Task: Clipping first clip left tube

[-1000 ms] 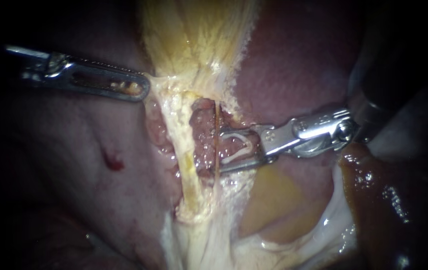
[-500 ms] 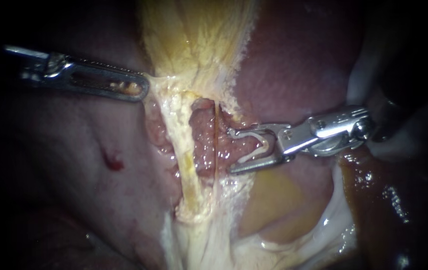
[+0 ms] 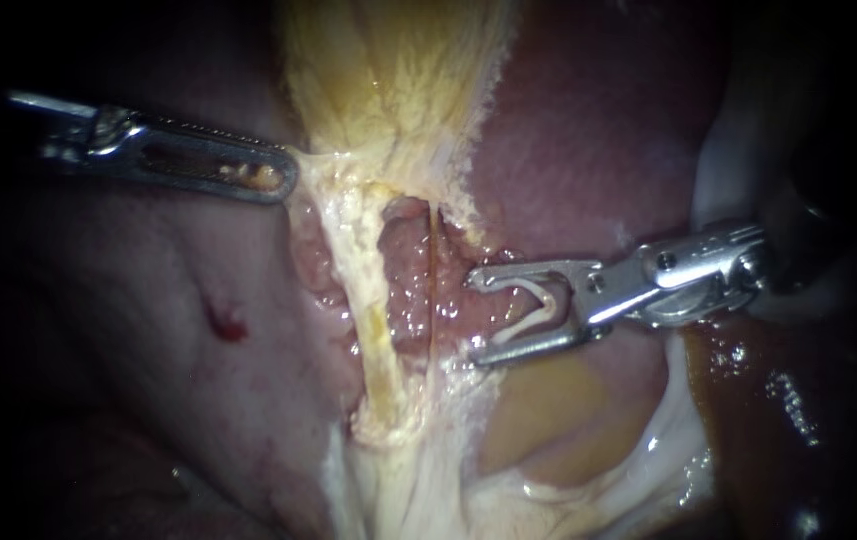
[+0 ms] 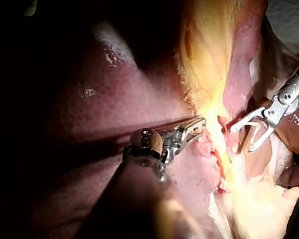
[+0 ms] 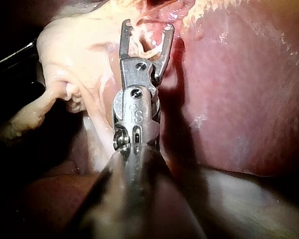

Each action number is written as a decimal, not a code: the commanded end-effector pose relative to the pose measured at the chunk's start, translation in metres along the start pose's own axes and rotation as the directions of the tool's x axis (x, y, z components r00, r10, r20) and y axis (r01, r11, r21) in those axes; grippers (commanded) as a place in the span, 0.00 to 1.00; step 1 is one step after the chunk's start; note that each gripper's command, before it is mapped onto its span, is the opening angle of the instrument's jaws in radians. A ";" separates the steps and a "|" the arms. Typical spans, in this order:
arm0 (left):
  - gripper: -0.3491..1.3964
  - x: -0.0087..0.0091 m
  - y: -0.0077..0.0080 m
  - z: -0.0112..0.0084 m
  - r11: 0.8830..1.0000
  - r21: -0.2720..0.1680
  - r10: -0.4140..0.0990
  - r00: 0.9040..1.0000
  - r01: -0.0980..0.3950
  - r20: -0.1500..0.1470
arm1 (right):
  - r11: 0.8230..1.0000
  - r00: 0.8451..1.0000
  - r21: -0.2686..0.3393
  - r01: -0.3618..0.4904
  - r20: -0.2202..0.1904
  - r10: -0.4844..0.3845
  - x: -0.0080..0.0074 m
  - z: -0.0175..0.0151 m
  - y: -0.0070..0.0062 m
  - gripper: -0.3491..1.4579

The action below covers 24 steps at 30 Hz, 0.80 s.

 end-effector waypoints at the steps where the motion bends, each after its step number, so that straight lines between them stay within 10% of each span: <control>1: 0.00 0.0000 0.0000 0.0000 1.000 0.000 0.000 1.000 0.000 0.000 | 1.000 1.000 -0.001 -0.003 0.000 0.003 0.0001 0.0001 -0.0002 0.47; 24: 0.00 0.0000 0.0000 -0.0001 1.000 0.000 0.000 1.000 0.000 0.000 | 0.999 0.999 0.018 -0.040 -0.017 0.040 0.0020 0.0029 -0.0019 0.47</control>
